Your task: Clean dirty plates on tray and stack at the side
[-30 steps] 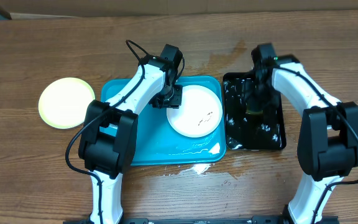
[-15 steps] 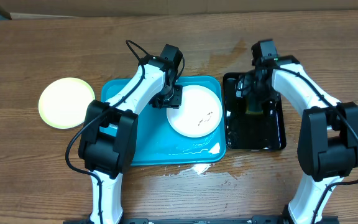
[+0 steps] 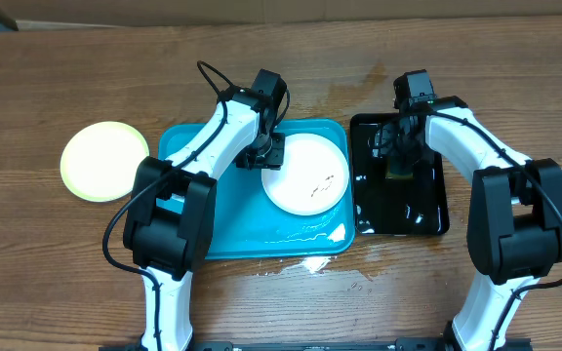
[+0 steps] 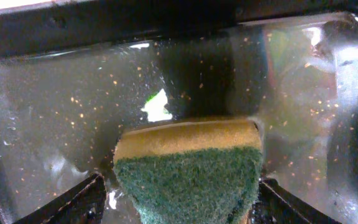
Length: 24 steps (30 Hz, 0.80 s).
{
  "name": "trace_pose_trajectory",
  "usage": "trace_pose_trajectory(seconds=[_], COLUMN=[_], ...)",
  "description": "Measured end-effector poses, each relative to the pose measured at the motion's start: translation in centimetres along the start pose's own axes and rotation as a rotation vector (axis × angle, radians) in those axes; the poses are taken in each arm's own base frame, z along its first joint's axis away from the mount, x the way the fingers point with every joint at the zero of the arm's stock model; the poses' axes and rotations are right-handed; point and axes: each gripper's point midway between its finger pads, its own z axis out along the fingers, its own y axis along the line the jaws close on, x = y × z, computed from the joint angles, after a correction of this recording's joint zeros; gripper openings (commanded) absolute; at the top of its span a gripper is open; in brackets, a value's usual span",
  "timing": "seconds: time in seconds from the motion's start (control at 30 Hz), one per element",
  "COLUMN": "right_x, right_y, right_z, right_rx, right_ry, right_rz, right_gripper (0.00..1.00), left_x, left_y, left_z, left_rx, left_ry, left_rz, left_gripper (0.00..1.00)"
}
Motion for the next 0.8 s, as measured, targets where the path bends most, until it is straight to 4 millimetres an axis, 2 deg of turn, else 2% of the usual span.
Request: trace_pose_trajectory(seconds=[0.23, 0.43, 0.5, 0.53, 0.57, 0.67, 0.7, 0.8], right_x=[0.2, 0.4, 0.6, 0.6, 0.6, 0.7, 0.7, 0.9], right_y=[0.0, -0.1, -0.2, -0.2, -0.2, -0.3, -0.3, -0.4], right_z=[0.0, 0.1, 0.3, 0.3, 0.3, 0.3, 0.3, 0.3], right_rx=[0.002, 0.003, 0.006, 0.007, 0.009, 0.014, 0.014, 0.017], right_ry=[0.006, 0.012, 0.018, 0.018, 0.017, 0.018, 0.019, 0.028], right_rz=[0.0, 0.0, -0.001, 0.0, -0.002, -0.005, -0.003, -0.001], right_gripper=[0.76, 0.73, 0.72, 0.67, 0.57, 0.13, 0.04, 0.04], left_x=[0.0, 0.2, 0.4, 0.5, 0.5, 0.3, 0.3, 0.2], left_y=[0.2, 0.3, 0.4, 0.4, 0.4, 0.3, 0.3, 0.3], left_z=[0.0, 0.3, 0.8, 1.1, 1.0, 1.0, 1.0, 0.9], left_rx=[-0.01, -0.014, -0.015, -0.013, -0.011, -0.007, -0.006, -0.005], left_ry=[-0.003, 0.001, 0.003, 0.004, -0.003, -0.019, -0.02, -0.024], left_rz=[0.0, -0.013, -0.017, -0.018, -0.021, -0.029, -0.032, -0.029], left_gripper=[0.43, 0.31, 0.3, 0.3, 0.29, 0.2, 0.16, 0.11])
